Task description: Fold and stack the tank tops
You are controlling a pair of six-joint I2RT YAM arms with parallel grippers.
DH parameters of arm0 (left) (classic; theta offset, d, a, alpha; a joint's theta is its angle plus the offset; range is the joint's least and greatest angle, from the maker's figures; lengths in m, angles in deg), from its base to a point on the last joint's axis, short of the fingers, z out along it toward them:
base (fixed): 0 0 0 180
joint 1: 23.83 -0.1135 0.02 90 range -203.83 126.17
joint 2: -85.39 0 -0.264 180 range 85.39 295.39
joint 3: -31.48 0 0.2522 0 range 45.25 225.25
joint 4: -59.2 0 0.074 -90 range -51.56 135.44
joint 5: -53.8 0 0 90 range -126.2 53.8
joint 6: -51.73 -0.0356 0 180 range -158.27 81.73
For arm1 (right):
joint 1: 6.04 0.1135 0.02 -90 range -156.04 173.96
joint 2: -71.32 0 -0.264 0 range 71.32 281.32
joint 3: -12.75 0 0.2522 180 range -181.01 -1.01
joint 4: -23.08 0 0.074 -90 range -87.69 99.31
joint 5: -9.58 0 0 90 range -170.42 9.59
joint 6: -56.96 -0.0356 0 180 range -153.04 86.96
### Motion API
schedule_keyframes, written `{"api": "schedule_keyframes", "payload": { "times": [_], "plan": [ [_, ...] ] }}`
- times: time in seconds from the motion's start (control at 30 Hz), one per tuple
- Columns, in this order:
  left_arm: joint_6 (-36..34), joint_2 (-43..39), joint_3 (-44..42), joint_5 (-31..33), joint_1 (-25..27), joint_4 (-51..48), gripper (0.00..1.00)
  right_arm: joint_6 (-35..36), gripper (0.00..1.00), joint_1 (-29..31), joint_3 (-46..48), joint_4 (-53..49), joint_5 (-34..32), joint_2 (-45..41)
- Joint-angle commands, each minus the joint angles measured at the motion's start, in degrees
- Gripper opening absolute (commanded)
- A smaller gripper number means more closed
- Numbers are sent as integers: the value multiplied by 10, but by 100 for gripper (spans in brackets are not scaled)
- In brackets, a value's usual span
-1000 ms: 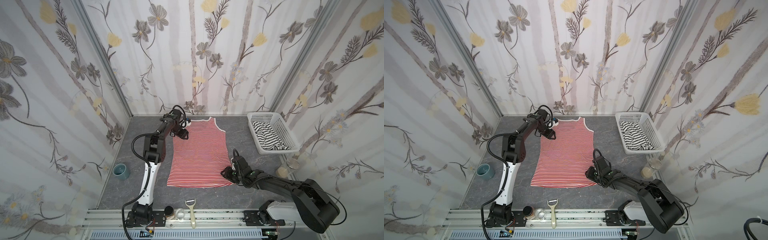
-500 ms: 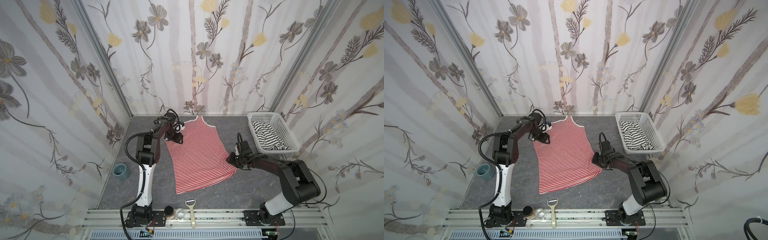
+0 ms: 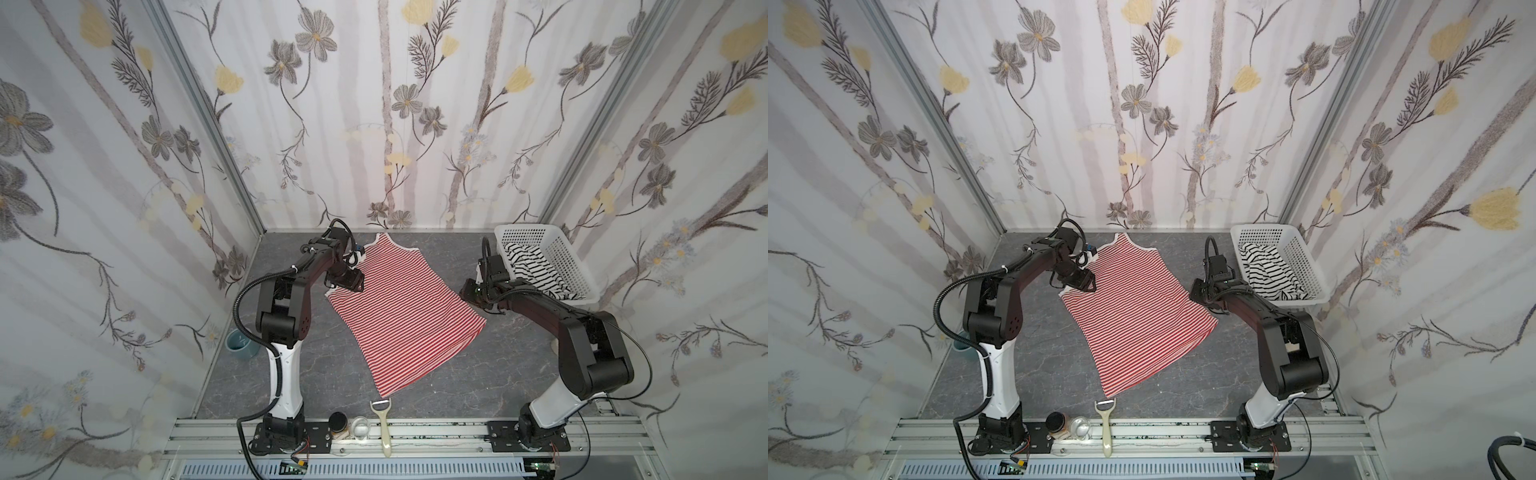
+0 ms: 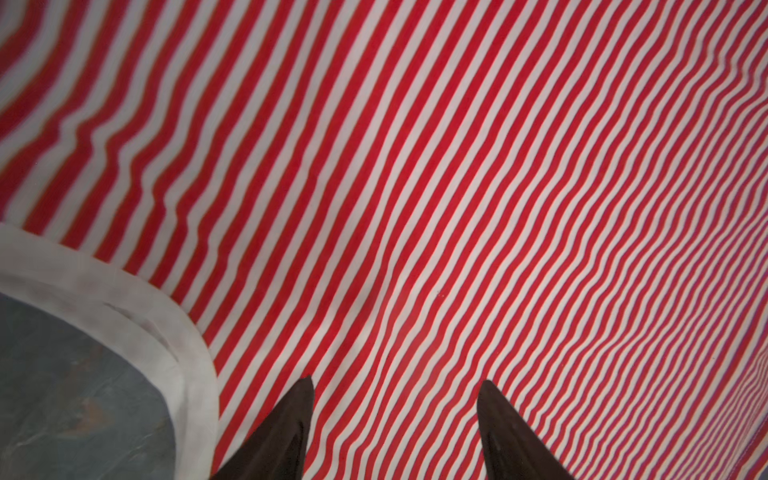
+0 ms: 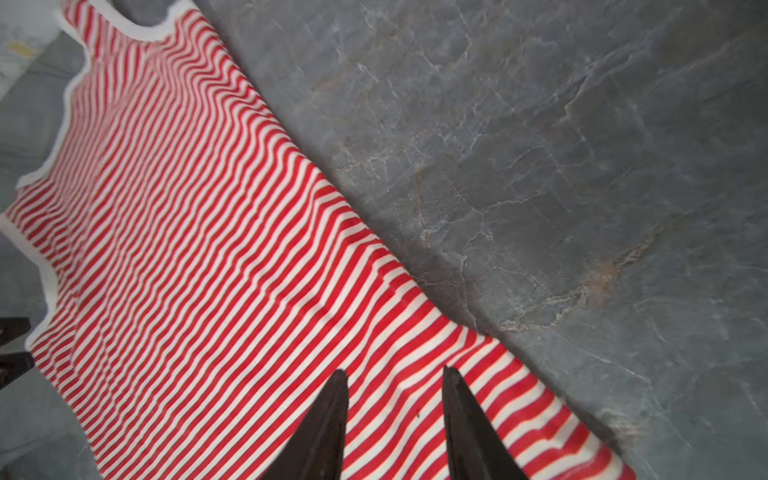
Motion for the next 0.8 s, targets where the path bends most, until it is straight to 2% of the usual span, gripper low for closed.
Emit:
{"api": "schedule_keyframes", "payload": {
  "times": [0.0, 0.1, 0.2, 0.27, 0.37, 0.57, 0.77],
  "plan": [
    [5, 4, 48, -5, 7, 17, 65, -9, 41, 12, 16, -4, -11, -52],
    [1, 33, 111, 6, 7, 27, 66, -41, 43, 42, 60, 22, 4, -109],
    [9, 78, 182, 25, 12, 27, 71, -69, 49, 88, 101, 36, -16, -147],
    [13, 104, 218, 27, 20, 27, 79, -86, 56, 119, 120, 48, -19, -162],
    [18, 148, 273, 34, 38, 28, 82, -120, 64, 162, 145, 79, -18, -169],
    [6, 223, 364, 78, 70, 28, 82, -159, 65, 202, 181, 133, -7, -129],
    [-3, 274, 410, 116, 70, 29, 82, -185, 65, 230, 201, 164, -13, -104]
  ]
}}
